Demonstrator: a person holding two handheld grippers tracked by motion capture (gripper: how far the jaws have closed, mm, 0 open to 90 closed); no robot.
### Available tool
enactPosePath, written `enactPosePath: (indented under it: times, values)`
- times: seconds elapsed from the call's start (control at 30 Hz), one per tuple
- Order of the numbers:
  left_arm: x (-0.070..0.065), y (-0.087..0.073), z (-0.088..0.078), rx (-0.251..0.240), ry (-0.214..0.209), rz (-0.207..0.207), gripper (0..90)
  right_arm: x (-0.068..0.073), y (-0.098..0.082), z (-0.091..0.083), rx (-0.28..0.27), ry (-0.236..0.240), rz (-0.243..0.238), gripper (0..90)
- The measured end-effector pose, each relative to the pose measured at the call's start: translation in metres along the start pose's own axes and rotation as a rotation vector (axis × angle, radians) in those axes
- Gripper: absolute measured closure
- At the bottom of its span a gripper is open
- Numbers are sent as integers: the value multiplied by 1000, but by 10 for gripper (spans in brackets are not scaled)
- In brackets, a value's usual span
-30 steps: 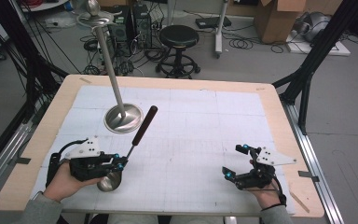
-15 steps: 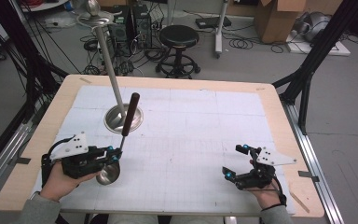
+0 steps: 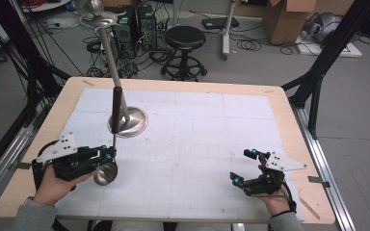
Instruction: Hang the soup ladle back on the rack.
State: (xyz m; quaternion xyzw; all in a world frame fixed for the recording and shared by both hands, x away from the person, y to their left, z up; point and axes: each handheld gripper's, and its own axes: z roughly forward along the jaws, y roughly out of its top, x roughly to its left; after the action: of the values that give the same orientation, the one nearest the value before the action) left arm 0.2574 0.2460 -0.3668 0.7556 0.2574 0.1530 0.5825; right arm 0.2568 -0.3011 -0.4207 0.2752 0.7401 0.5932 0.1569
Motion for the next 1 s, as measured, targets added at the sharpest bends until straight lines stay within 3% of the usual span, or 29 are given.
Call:
enactPosePath:
  times: [0.3, 0.63, 0.9, 1.0]
  values:
    - [11, -5, -10, 5, 53, -18, 843, 0, 0, 0, 0, 2, 3, 3]
    - [19, 1, -20, -31, 82, -49, 843, 0, 0, 0, 0, 0, 2, 3]
    - [26, 3, -21, -24, 74, -83, 843, 0, 0, 1, -7, 2, 11, 3]
    - [28, 5, -22, -28, 72, -76, 843, 1, 0, 1, -8, 3, 14, 3]
